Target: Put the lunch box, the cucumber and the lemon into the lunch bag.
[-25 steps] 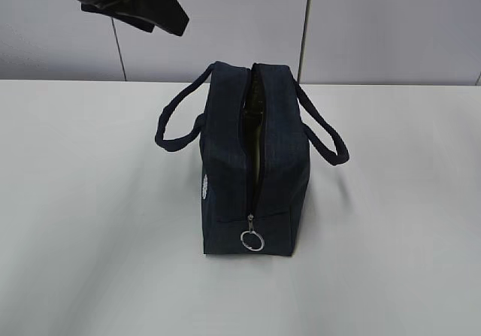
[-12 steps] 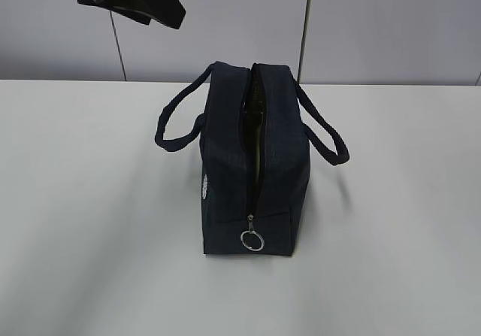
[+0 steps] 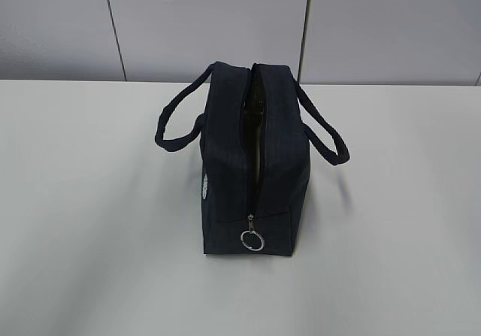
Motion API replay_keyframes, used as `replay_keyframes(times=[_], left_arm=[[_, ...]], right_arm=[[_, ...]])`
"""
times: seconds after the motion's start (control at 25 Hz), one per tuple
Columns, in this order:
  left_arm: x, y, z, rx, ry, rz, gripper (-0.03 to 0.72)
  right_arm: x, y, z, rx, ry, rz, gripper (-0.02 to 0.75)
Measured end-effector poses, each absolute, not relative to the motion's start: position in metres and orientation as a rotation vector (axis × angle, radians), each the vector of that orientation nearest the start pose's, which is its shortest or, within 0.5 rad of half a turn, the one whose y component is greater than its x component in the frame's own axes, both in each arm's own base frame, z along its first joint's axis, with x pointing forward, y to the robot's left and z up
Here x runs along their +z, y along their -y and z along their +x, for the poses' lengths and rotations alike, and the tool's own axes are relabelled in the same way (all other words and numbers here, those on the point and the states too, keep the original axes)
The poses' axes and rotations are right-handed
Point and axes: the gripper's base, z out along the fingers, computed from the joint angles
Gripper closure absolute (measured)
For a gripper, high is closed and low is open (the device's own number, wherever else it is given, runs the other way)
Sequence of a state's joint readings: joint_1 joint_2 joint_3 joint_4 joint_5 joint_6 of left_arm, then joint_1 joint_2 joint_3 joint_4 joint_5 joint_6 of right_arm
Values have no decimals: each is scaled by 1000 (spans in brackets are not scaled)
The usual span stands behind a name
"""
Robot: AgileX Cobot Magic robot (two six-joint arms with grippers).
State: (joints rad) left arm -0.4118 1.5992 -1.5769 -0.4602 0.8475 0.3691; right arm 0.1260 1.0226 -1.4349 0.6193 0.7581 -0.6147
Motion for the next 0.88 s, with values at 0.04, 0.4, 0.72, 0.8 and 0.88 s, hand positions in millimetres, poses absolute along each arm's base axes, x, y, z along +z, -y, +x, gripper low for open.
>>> replay_keyframes(times=[0.04,0.4,0.72,0.8,0.88], left_arm=[[387,171,316,-574,-2200,703,314],[405,160,299,-545,-2075,643,342],[396,141,267,-490,-1999,606,349],[386,136,257,-482,-2014,607,351],[375,132,249,-475,-2034,604,352]], right_arm=[[499,-56,165,339,-1649,-500,442],[395,-44,125,334,-1738,-382,442],[364,-49,125,476,-1810,-300,442],[365,-49,125,503,-1807,-286,442],[361,-52,128,530,-1845,-302,442]])
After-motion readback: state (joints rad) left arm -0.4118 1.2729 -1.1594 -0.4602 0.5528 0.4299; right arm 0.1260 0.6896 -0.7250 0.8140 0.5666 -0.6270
